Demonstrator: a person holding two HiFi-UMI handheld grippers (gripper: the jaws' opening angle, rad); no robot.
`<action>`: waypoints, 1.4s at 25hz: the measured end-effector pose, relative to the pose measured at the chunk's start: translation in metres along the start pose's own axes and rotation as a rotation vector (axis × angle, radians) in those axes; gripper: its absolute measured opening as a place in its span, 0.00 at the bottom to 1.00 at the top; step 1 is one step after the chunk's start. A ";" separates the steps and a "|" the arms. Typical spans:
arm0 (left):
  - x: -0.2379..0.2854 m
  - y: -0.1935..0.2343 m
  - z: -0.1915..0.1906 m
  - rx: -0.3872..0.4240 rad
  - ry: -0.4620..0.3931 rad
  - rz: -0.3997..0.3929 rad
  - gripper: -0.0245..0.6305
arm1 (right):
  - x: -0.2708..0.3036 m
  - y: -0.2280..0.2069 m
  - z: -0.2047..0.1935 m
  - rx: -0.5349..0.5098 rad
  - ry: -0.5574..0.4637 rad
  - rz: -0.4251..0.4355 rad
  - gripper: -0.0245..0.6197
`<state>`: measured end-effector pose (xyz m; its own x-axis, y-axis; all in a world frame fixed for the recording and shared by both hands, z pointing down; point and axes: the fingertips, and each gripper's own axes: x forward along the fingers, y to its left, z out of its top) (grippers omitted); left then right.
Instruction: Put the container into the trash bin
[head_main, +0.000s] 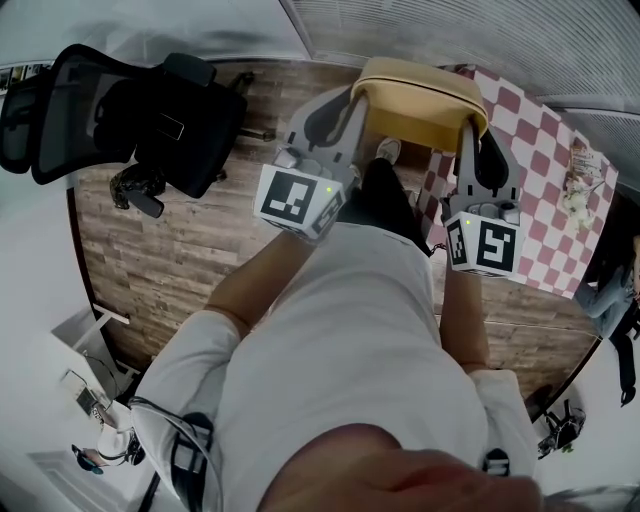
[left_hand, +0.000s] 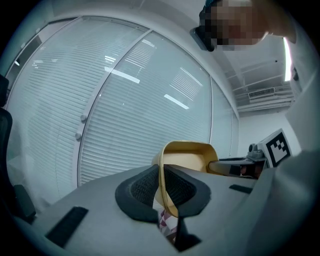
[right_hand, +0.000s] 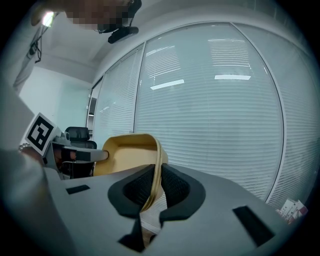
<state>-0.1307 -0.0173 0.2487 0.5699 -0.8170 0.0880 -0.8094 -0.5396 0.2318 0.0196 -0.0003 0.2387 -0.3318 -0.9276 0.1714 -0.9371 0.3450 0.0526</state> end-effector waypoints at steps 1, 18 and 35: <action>0.004 -0.001 0.000 -0.001 0.002 -0.002 0.12 | 0.002 -0.004 0.000 0.000 0.001 -0.003 0.12; 0.102 0.011 0.010 0.038 0.017 -0.040 0.12 | 0.065 -0.074 0.004 0.021 0.009 -0.036 0.12; 0.183 0.006 0.022 0.058 0.032 -0.010 0.12 | 0.114 -0.143 0.007 0.051 0.002 -0.003 0.12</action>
<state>-0.0346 -0.1749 0.2454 0.5816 -0.8049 0.1175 -0.8099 -0.5594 0.1766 0.1148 -0.1561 0.2439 -0.3288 -0.9283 0.1737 -0.9425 0.3343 0.0025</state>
